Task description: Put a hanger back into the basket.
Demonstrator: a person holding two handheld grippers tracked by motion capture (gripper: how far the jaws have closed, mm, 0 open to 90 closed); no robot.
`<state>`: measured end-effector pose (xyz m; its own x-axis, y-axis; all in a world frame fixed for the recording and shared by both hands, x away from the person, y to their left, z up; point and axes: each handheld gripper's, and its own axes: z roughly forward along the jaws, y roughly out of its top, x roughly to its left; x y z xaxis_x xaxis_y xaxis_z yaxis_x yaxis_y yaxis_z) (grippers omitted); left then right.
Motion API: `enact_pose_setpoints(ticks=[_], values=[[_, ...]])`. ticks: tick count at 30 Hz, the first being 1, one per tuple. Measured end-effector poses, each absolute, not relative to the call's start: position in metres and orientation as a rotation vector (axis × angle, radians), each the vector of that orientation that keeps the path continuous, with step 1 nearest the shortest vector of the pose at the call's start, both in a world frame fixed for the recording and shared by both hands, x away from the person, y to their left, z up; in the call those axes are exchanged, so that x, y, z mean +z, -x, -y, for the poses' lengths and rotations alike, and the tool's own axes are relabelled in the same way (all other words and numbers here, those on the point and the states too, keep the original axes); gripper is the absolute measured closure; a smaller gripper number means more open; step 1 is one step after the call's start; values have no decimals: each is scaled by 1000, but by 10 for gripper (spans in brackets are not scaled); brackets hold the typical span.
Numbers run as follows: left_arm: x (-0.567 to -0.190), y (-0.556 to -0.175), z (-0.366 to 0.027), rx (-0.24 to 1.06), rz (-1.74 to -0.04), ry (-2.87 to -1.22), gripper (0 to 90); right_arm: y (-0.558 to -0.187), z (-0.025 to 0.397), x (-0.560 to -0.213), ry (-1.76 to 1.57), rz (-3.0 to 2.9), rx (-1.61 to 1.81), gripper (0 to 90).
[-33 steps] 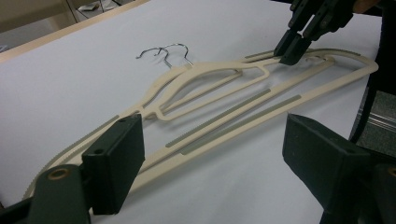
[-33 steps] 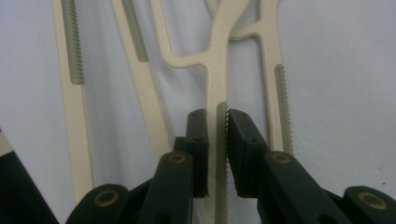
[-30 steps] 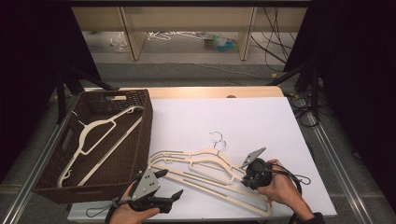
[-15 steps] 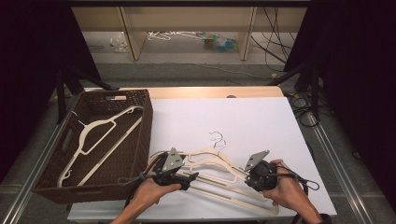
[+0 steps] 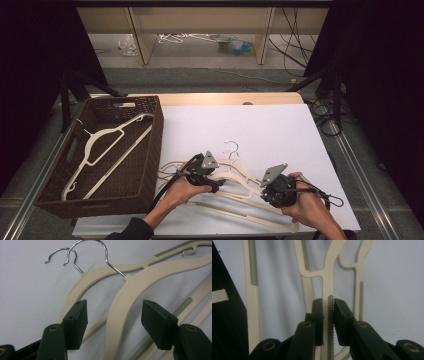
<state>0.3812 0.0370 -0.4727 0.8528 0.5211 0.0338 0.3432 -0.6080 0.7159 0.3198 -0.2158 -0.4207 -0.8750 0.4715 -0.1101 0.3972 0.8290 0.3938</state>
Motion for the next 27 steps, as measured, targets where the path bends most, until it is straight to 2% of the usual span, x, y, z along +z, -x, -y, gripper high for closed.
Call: enact_pose_setpoints(ticks=[7,11,23,27], values=[[-480,-384,-30,335,-560,-2347,510,-317,213,-418,-634,-2808,545,792],[-476,-382,-29,311,-495,-2358,647,-317,212,-418,-614,-2807,554,792],[-439,-370,-44,311,-361,-2361,698,-317,220,-413,-522,-2814,636,786],[-425,-366,-48,289,-341,-2368,704,-316,222,-406,-502,-2788,706,717]])
